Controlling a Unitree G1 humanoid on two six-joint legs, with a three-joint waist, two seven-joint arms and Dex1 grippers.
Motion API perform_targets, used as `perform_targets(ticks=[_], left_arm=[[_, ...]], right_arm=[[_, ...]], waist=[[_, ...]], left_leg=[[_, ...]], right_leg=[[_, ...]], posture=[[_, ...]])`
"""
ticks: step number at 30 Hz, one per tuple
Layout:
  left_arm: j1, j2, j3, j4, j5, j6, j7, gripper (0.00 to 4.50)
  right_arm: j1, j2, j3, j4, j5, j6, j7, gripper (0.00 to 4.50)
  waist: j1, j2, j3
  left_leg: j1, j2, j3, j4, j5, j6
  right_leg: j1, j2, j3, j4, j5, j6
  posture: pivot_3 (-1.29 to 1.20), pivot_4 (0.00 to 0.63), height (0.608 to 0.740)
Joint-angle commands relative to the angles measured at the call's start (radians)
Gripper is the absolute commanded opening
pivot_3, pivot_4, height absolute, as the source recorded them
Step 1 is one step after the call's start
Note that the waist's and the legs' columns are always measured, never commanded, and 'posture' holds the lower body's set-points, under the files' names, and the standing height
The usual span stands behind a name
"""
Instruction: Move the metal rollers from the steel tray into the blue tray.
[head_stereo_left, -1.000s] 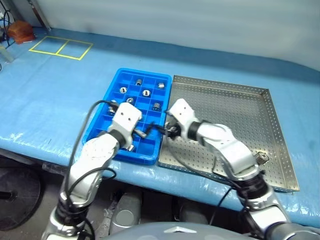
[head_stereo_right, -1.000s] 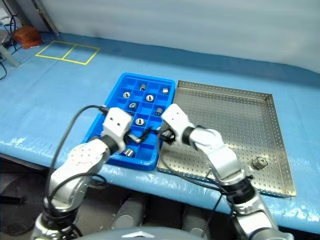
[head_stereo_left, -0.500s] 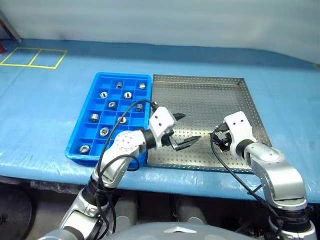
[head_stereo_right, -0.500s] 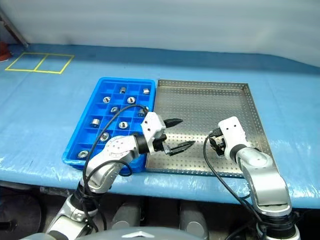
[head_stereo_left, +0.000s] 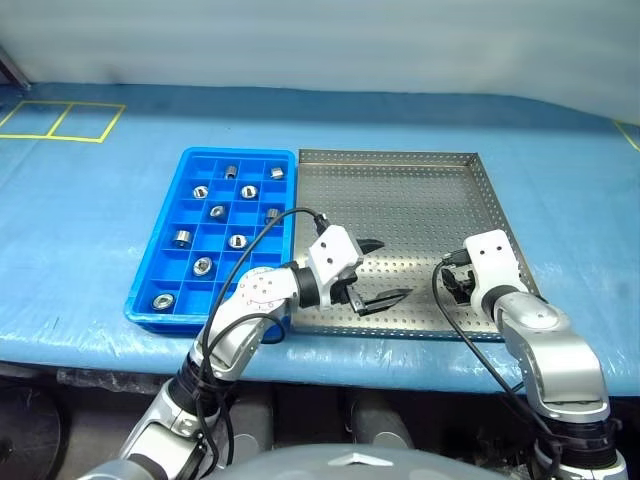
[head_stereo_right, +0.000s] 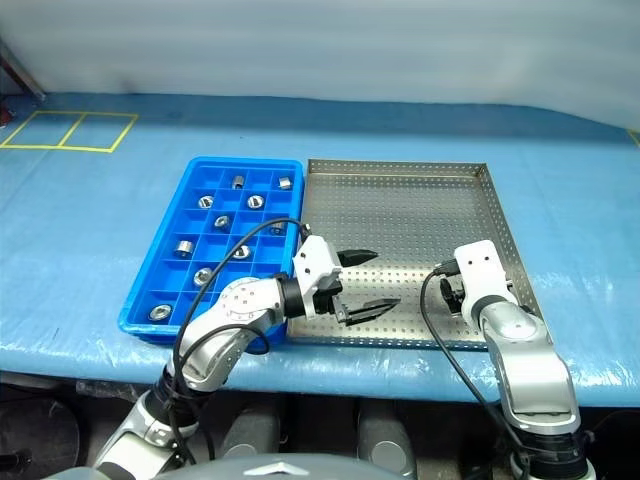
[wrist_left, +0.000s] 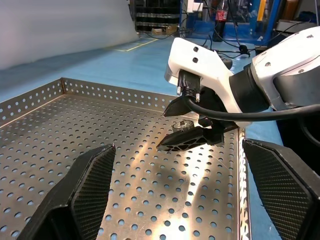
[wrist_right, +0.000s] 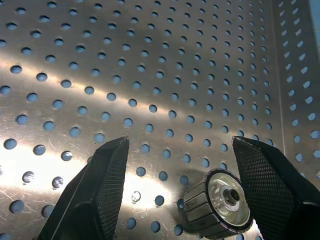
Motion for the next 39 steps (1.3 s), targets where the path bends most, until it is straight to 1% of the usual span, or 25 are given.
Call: perform_targets(ticks=[1,7,18,19,20,25,27,29,30,39], left_arm=[[0.004,-0.004,-0.005,-0.034,-0.001,-0.002,0.013,4.45],[0.011,0.007,-0.004,-0.038,0.000,0.000,0.018,4.45],[0.014,0.014,-0.002,-0.038,0.006,-0.002,0.033,4.45],[0.014,0.014,-0.003,-0.038,0.007,-0.003,0.035,4.45],[0.014,0.014,-0.003,-0.039,0.007,-0.003,0.037,4.45],[0.016,0.018,0.000,-0.036,0.006,-0.006,0.044,4.45],[0.017,0.019,0.001,-0.037,0.005,-0.006,0.047,4.45],[0.018,0.020,0.003,-0.037,0.005,-0.006,0.049,4.45],[0.018,0.020,0.005,-0.036,0.005,-0.006,0.051,4.45],[0.022,0.021,0.009,-0.036,0.003,-0.003,0.063,4.45]], right_arm=[[-0.011,0.007,-0.019,0.007,-0.038,-0.010,-0.046,3.47],[-0.016,0.027,-0.026,0.021,-0.052,0.005,-0.076,3.47],[0.004,0.042,-0.027,0.064,-0.036,0.052,-0.067,3.47],[0.004,0.047,-0.032,0.065,-0.032,0.052,-0.065,3.09],[0.003,0.051,-0.035,0.065,-0.029,0.052,-0.063,2.85],[-0.012,0.081,-0.044,0.053,-0.017,0.057,-0.060,1.28],[-0.015,0.088,-0.047,0.047,-0.012,0.055,-0.053,1.28],[-0.016,0.092,-0.046,0.043,-0.008,0.051,-0.046,0.91],[-0.018,0.094,-0.044,0.039,-0.005,0.051,-0.042,0.80],[-0.036,0.096,-0.038,0.016,-0.001,0.041,-0.041,0.77]], waist=[[0.000,0.000,0.000],[0.001,0.000,0.000],[0.006,0.000,-0.001],[0.007,0.000,-0.001],[0.007,0.000,-0.001],[0.007,0.000,-0.001],[0.007,0.000,-0.001],[0.006,0.000,-0.001],[0.006,0.000,-0.001],[0.003,0.000,-0.001]], left_leg=[[0.000,0.000,0.000,0.000,0.000,0.000],[0.000,0.000,0.000,0.000,0.000,0.000],[0.001,0.000,-0.001,0.000,0.000,0.000],[0.001,0.000,-0.001,0.000,0.000,0.000],[0.001,0.000,0.000,0.000,0.000,0.000],[0.001,0.000,0.000,0.000,0.000,0.000],[0.002,0.001,-0.001,0.000,0.000,0.000],[0.002,0.001,-0.001,0.000,0.000,0.000],[0.002,0.001,-0.001,0.000,0.000,0.000],[0.002,0.001,-0.001,0.000,0.000,0.000]], right_leg=[[0.000,0.000,0.000,0.000,0.000,0.000],[0.000,0.000,0.000,0.000,0.000,0.000],[0.002,0.001,0.000,0.000,0.000,0.000],[0.002,0.001,0.000,0.000,0.000,0.000],[0.002,0.001,0.000,0.000,0.000,0.000],[0.002,0.001,0.000,0.000,0.000,0.000],[0.002,0.001,0.000,0.000,0.000,0.000],[0.002,0.001,0.000,0.000,0.000,0.000],[0.002,0.001,0.000,0.000,0.000,0.000],[0.002,0.001,0.001,0.000,0.000,0.000]], posture=[[0.03,0.150,0.740],[0.04,0.150,0.740],[0.05,0.150,0.740],[0.05,0.150,0.740],[0.05,0.150,0.740],[0.05,0.150,0.740],[0.05,0.150,0.740],[0.05,0.150,0.740],[0.05,0.150,0.740],[0.06,0.150,0.740]])
